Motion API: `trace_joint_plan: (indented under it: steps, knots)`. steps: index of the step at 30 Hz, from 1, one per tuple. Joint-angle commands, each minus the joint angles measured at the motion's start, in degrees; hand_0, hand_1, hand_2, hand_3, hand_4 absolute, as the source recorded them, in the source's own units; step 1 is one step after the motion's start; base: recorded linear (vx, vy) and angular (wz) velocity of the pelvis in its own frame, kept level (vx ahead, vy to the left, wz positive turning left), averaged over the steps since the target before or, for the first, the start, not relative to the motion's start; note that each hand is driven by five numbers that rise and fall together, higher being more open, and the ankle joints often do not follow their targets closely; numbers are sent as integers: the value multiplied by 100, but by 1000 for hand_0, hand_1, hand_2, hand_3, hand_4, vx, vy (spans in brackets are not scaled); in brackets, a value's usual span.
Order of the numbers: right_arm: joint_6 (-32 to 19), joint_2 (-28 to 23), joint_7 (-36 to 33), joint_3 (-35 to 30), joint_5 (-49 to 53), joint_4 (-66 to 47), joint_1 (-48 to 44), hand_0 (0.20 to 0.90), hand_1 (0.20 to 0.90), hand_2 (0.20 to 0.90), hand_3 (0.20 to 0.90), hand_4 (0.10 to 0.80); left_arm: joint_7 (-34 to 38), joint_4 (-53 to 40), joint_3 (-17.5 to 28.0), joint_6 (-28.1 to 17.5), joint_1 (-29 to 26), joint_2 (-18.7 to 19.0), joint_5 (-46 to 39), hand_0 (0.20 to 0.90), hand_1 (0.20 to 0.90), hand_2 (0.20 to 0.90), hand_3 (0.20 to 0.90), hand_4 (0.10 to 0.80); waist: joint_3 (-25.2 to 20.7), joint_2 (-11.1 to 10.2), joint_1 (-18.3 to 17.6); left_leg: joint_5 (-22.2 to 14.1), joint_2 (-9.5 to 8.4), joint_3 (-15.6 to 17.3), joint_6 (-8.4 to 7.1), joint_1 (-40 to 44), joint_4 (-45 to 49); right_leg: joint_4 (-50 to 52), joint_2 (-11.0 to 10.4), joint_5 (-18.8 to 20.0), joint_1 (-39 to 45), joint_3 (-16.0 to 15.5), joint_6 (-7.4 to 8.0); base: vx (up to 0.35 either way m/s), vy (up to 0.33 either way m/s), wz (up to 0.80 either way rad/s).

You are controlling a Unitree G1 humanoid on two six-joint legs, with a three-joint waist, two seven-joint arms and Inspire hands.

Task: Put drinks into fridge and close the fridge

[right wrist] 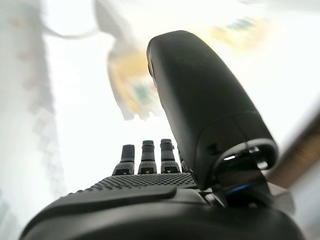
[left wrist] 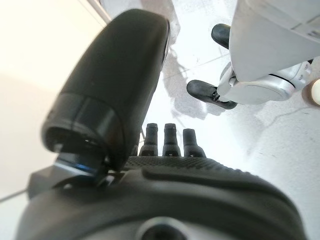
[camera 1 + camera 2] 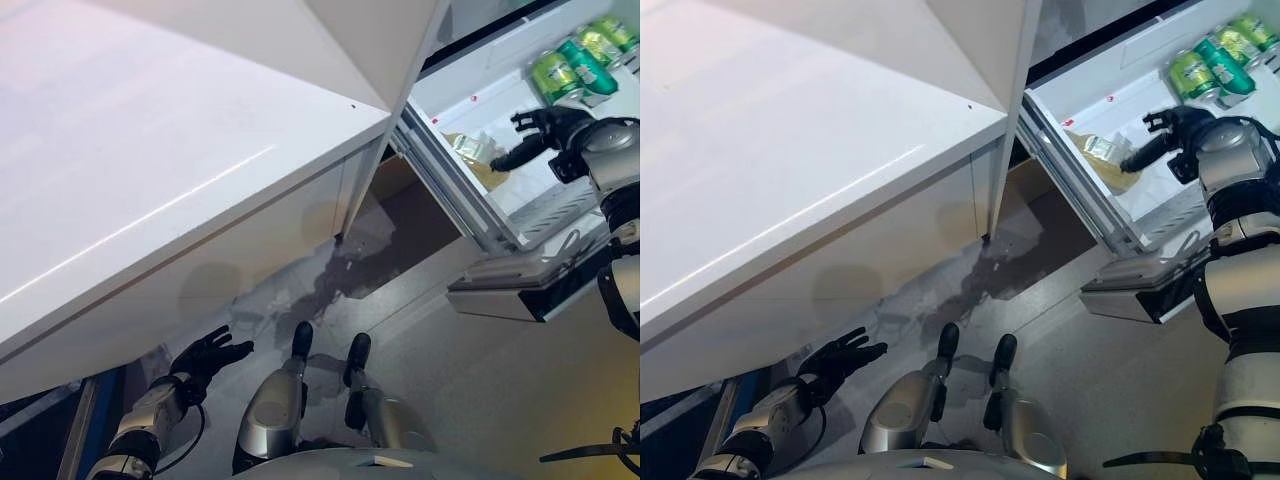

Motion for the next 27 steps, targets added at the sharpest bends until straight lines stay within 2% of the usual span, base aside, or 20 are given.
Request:
trace_joint_plan:
  steps: [1, 3, 5, 11, 15, 20, 23, 27]
  knots:
    - [-449, -527, -1118, -97, 563, -954, 106, 900, 900, 900, 900, 800, -97, 296, -135, -159, 379, 240, 341, 900, 900, 900, 900, 800, -983, -179, -193, -375, 19, 228, -110, -113, -83, 143, -154, -119, -84, -27, 531, 47, 6, -18]
    - [-524, -546, -1310, -306, 669, -1235, 287, 900, 900, 900, 900, 800, -115, 368, -142, -180, 381, 204, 403, 900, 900, 900, 900, 800, -1050, -186, -246, -394, 19, 247, -103, -54, -88, 126, -157, -120, -35, 11, 542, 38, 13, -9]
    - [-874, -565, -1858, -936, 764, -2003, 822, 900, 900, 900, 900, 800, -122, 524, -140, -227, 393, 69, 495, 900, 900, 900, 900, 800, -1214, -153, -416, -445, 21, 294, -84, 73, -99, 108, -162, -137, 52, 119, 569, 32, 34, -11]
    - [-1333, -508, -2434, -2280, 768, -3415, 2235, 900, 900, 900, 900, 800, -158, 768, -84, -314, 449, -178, 636, 900, 900, 900, 900, 800, -1532, -55, -732, -571, 9, 384, -35, 299, -114, 76, -165, -181, 192, 289, 610, 22, 36, -13]
    - [-1481, -276, -2731, -3096, 777, -4189, 3217, 900, 900, 900, 900, 800, -152, 873, 1, -288, 470, -339, 729, 900, 900, 900, 900, 800, -1754, -3, -960, -665, 16, 475, -17, 439, -114, 55, -157, -214, 277, 393, 624, 10, 24, -13]
    - [-1734, 265, -3097, -3864, 807, -4646, 4428, 900, 900, 900, 900, 800, -132, 961, 100, -238, 506, -476, 781, 900, 900, 900, 900, 800, -1909, 65, -1188, -777, 25, 596, 6, 615, -114, 72, -153, -281, 397, 503, 627, -13, 14, -21]
    - [-1962, 869, -3305, -4259, 824, -4775, 5302, 900, 900, 900, 900, 800, -54, 1006, 138, -211, 583, -564, 814, 900, 900, 900, 900, 800, -1966, 99, -1289, -824, 19, 621, 46, 743, -114, 172, -158, -368, 497, 569, 616, 14, -18, -23]
    - [-2137, 1458, -3201, -4505, 894, -4660, 6188, 900, 900, 900, 900, 800, 125, 944, 167, -123, 681, -659, 814, 900, 900, 900, 900, 800, -1930, 133, -1373, -942, -9, 671, 137, 896, 80, 606, -166, -579, 530, 635, 544, 55, -35, -12]
